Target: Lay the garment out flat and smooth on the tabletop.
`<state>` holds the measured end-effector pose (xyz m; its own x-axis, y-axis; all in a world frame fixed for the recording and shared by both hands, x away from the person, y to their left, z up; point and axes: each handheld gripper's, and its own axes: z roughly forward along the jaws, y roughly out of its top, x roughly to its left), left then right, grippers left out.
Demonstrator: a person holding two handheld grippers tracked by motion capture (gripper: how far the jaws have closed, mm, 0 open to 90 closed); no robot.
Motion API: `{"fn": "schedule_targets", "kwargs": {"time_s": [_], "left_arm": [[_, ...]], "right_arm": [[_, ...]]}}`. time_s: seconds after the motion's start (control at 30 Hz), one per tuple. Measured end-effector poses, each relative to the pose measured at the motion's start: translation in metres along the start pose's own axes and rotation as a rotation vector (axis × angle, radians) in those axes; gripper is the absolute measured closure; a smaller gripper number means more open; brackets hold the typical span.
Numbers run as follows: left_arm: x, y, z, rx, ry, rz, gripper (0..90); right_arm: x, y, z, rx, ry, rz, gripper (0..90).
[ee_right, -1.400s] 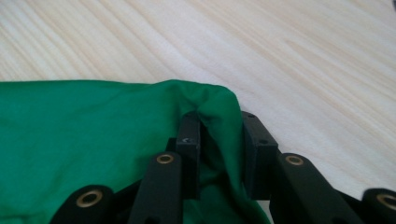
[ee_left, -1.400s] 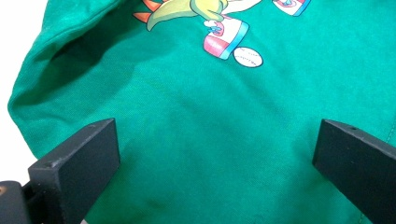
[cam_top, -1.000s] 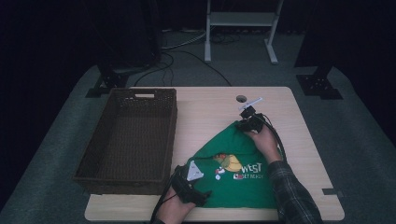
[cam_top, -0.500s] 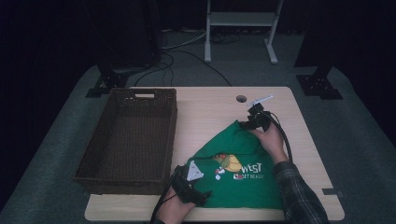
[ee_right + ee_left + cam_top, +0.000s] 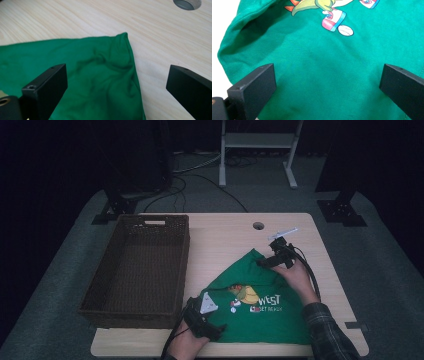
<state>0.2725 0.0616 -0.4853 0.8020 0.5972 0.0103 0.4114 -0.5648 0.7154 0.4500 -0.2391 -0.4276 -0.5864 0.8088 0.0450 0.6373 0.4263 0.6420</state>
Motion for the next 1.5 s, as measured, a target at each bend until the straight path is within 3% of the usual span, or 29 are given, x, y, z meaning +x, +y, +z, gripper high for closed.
{"fn": "schedule_targets", "kwargs": {"time_s": [0.37,0.53,0.87,1.33,1.5], "left_arm": [[0.000,0.000,0.000,0.002,0.000,0.000,0.0],[0.000,0.000,0.000,0.001,0.001,0.001,0.0],[0.000,0.000,0.000,0.001,0.000,0.001,0.0],[0.000,0.000,0.000,0.001,0.001,0.001,0.0],[0.000,0.000,0.000,0.000,0.001,0.001,0.0]], "right_arm": [[0.005,-0.023,-0.026,-0.075,-0.008,0.008,0.0],[0.006,-0.038,-0.037,-0.088,-0.035,0.003,0.0],[0.013,-0.057,-0.051,-0.129,-0.035,-0.003,0.0],[0.023,-0.074,-0.052,-0.178,-0.029,0.006,0.0],[0.023,-0.081,-0.046,-0.171,-0.026,0.011,0.0]]}}
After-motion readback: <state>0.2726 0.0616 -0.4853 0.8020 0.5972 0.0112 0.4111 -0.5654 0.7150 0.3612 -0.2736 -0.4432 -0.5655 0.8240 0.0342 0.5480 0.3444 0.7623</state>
